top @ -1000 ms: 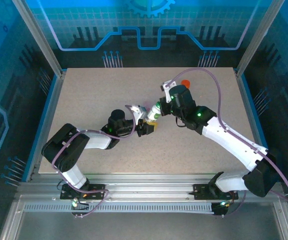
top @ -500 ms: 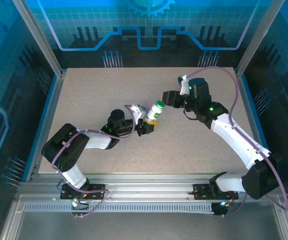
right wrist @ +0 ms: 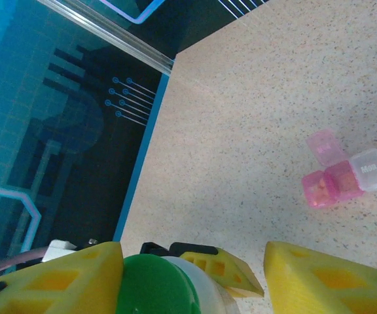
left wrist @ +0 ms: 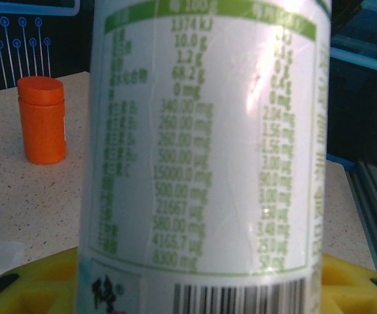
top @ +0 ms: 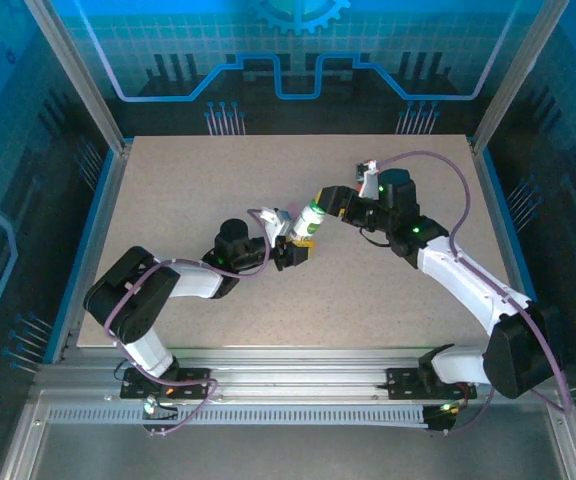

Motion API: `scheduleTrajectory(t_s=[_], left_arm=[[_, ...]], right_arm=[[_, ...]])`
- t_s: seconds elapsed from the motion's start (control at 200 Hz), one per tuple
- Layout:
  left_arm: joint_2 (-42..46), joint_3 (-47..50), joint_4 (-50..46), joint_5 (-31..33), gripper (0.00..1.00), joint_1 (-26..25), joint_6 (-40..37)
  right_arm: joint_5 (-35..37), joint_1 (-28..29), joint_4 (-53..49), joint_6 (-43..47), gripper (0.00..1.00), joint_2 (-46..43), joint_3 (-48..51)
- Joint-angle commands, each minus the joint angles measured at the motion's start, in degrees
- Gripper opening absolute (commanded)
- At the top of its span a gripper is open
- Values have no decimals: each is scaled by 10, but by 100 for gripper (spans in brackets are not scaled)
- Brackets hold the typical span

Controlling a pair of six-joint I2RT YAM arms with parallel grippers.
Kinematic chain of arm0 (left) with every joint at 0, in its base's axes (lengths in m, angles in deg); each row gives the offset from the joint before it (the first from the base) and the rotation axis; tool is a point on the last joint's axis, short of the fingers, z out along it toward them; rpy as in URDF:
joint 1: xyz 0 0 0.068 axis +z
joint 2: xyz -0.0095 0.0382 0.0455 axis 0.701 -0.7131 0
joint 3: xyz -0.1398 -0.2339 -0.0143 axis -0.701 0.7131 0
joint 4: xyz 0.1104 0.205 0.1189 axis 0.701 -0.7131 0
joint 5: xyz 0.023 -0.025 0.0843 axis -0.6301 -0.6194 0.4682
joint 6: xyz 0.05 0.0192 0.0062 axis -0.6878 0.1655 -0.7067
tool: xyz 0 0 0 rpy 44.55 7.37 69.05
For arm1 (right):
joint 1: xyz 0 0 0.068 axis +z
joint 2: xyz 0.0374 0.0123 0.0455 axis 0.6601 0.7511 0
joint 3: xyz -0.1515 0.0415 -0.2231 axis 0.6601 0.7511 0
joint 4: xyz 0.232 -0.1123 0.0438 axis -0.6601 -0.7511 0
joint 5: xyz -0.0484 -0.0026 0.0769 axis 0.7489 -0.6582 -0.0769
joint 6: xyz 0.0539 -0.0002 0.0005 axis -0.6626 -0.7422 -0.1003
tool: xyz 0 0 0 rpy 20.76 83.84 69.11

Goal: Sort the pills into containers

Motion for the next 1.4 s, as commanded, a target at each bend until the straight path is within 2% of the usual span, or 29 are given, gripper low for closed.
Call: scheduleTrajectory(t_s=[0.0,0.49,0.871,1.396], left_arm=[[-4,-17,28,9,0,4,-7],[-3,-23,16,33,0,4,-7],[-3,-25,4,28,0,3,0],[-1,-31,-21,26,0,-2,-13]], right_arm=[[-10,12,31,-23,59,-2,2],[27,47,22,-16,62,-23,11],[55,57,3,12,55,-39,0],[61,66,7,7,49,-9,7]])
